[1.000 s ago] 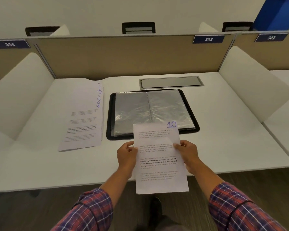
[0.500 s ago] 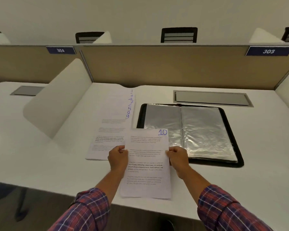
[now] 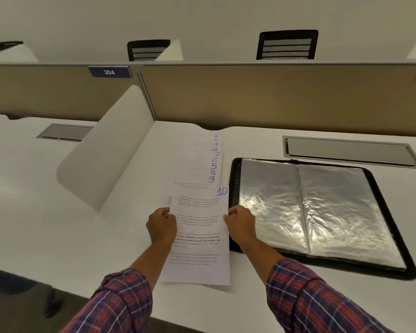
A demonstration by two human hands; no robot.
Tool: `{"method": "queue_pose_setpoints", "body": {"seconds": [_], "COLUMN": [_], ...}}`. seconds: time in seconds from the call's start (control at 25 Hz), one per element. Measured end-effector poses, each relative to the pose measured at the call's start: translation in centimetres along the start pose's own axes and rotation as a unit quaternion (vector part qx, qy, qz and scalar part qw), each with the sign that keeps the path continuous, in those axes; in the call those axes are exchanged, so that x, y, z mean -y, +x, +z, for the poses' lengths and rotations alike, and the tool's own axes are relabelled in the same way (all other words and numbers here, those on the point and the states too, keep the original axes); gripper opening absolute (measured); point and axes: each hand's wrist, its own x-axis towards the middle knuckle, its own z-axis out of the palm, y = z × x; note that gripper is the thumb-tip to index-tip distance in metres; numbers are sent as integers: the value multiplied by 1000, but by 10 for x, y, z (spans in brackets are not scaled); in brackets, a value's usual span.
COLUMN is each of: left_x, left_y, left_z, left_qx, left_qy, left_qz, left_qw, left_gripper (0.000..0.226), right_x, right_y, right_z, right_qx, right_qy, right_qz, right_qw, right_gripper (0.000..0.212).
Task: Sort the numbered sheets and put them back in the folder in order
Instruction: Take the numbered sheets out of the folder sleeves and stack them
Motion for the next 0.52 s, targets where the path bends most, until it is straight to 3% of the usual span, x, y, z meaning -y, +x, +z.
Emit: {"method": "queue_pose_setpoints", "body": {"seconds": [0.52], "left_x": [33], "left_y": [97], "left_z": [0], "left_qx": [37], "left_qy": [90], "left_qz": [4], "left_qw": [995], "left_gripper": [37], "right_x": [6], "right_y": [33], "right_z": [70], "right_qx": [-30], "right_qy": [-169], "right_qz": [-14], "right_qw": [985], "right_gripper": [14]}}
